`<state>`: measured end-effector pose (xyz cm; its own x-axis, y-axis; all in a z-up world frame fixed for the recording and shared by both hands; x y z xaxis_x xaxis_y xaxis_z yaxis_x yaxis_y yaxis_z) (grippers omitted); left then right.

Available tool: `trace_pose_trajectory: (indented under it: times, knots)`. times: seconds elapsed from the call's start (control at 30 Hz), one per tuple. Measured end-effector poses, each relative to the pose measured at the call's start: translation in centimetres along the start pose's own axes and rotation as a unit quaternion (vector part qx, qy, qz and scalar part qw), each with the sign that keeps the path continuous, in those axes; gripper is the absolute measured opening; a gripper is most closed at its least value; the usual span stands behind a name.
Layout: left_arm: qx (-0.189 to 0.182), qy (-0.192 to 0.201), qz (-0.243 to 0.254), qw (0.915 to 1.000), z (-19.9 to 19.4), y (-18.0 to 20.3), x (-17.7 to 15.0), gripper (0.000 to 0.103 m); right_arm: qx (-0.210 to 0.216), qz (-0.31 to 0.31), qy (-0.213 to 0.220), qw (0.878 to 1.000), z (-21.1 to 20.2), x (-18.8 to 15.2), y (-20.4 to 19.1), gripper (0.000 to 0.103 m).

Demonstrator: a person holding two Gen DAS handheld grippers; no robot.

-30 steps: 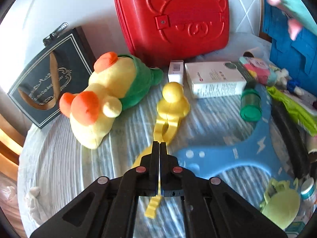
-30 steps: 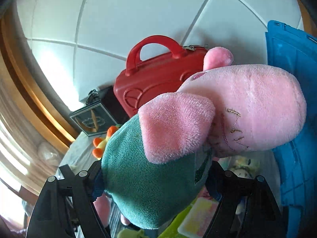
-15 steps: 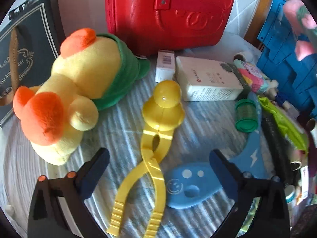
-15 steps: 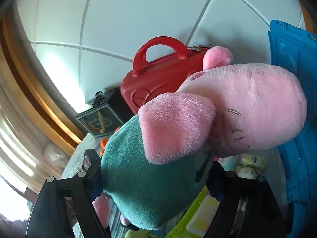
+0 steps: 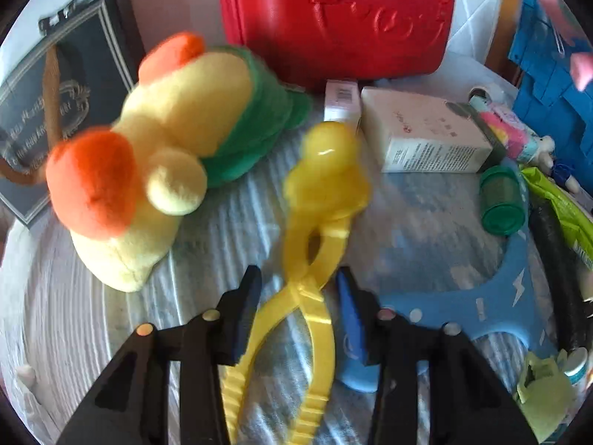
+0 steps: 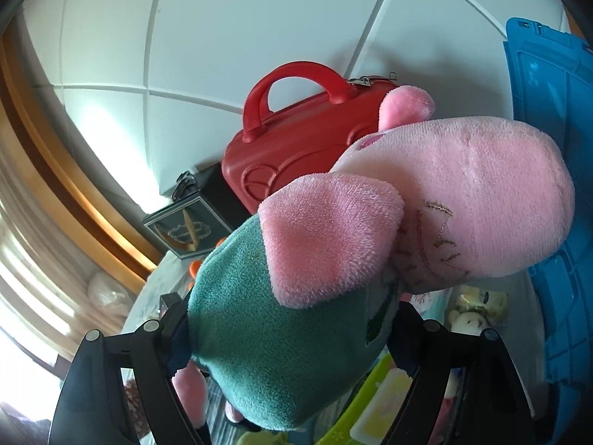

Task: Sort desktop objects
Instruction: 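Carry the plush pig and yellow clamp toy into the blue crate and release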

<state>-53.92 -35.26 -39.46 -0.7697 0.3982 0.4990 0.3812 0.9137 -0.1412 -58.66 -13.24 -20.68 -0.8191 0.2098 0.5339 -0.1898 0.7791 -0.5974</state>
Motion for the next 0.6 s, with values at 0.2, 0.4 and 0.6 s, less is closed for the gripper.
trace_pose_trajectory:
  times: [0.2,0.4,0.6]
  knots:
    - [-0.017,0.001,-0.01,0.9998,-0.4,-0.1,-0.5,0.031,0.007,0.0,0.0,1.0,-0.5,0.1,-0.4,0.084]
    - [-0.012,0.015,-0.04,0.999,-1.0,-0.3,-1.3,0.032,0.008,-0.015,0.009,1.0,-1.6,-0.1,-1.3,0.084]
    - [0.024,0.018,-0.04,0.9987,-1.6,0.3,-1.6,0.029,0.014,-0.008,0.015,1.0,-2.6,0.3,-1.5,0.084]
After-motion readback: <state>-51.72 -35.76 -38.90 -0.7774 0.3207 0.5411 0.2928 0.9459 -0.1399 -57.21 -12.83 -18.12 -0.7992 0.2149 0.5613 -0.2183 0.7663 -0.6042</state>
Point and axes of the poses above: each gripper's, at about its wrist camera, not at the fingertips, and z roughly the way its jaws point, y to its right, x to its top, the point moved 5 cm from there along z, roughly the way its jaws point, and after that the axes turned 14 degrees about z, right-handed, at the moved point
